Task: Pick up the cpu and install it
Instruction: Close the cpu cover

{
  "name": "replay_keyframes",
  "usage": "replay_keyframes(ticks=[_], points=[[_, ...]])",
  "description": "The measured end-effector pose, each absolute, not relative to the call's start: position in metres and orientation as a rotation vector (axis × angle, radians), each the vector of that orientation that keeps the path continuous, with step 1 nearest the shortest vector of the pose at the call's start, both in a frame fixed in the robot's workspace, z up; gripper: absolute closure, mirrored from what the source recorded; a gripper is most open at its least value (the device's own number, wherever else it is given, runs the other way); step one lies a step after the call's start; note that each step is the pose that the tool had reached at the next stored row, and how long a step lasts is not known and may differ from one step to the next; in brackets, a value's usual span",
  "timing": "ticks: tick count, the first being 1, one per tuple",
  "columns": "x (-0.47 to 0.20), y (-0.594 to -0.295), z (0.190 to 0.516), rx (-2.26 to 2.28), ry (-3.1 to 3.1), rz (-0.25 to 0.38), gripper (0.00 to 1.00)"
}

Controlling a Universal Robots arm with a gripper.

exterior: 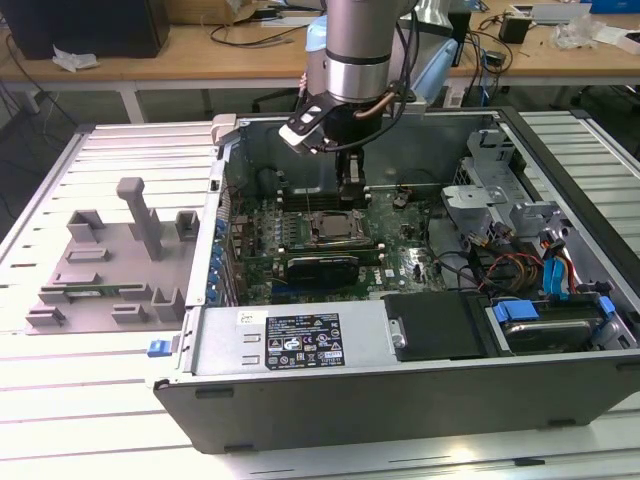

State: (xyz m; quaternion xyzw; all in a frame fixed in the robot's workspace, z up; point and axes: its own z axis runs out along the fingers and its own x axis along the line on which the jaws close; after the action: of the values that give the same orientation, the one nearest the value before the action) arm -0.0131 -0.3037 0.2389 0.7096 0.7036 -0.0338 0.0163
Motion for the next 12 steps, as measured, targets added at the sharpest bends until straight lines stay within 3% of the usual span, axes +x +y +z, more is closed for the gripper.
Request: replay_keyframes(ticks=[12], points=[[-0.0134, -0.3038, 0.2389, 1.993, 2.376, -0.100, 0.89]])
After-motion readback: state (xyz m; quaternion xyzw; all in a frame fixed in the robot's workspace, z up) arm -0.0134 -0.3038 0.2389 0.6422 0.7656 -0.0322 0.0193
